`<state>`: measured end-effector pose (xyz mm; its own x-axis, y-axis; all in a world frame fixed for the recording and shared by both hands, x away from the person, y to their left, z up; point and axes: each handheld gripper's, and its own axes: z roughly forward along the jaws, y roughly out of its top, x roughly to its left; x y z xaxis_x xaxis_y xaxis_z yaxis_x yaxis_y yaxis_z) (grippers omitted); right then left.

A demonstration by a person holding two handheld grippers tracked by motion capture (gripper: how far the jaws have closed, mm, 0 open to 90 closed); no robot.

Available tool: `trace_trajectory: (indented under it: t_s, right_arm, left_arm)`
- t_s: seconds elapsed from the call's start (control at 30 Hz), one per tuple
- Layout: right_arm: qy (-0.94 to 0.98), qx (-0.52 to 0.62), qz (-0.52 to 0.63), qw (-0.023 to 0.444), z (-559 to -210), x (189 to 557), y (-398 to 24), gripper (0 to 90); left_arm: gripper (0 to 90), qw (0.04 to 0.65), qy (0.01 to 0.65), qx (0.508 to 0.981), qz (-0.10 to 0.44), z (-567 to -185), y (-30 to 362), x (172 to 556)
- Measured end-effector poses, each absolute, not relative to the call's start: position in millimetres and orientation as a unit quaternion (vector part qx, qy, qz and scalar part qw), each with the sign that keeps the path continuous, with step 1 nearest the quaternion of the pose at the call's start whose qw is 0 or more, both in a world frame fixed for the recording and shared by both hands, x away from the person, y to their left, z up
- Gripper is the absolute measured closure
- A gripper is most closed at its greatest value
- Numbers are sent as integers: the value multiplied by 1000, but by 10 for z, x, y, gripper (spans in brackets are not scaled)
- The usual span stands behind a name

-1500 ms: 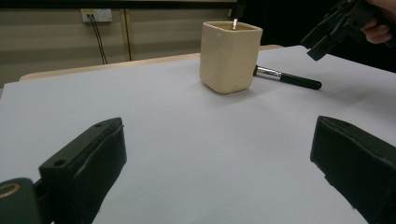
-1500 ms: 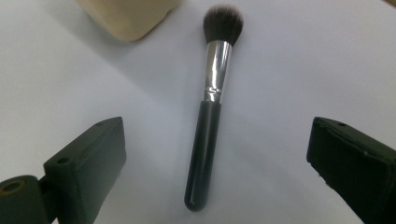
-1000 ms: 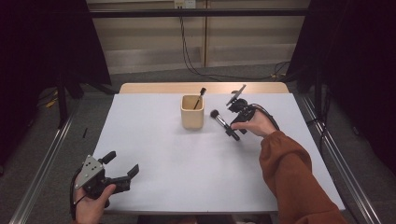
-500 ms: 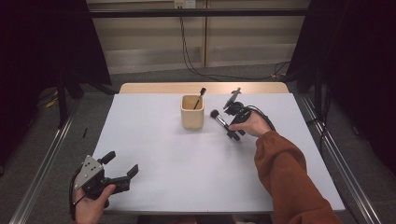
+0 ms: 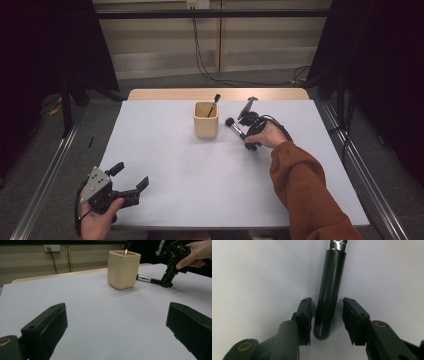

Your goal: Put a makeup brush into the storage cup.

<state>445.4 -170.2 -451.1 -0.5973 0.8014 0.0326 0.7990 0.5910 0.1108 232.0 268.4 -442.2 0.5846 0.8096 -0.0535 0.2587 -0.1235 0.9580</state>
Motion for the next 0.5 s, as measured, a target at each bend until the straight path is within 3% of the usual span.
trace_trajectory:
  t_s: [0.1, 0.17, 0.5]
  right_arm:
    - [890, 453, 55, 12, -4510, 4463, -1705, 661]
    - [886, 460, 57, 11, -4509, 4474, -1731, 743]
    - [879, 472, 65, 10, -4507, 4477, -1766, 757]
  left_arm:
    - [36, 545, 380, 703, 254, -4419, 2683, 2315]
    - [36, 545, 378, 703, 254, -4416, 2688, 2312]
    - [37, 546, 380, 703, 253, -4421, 2684, 2317]
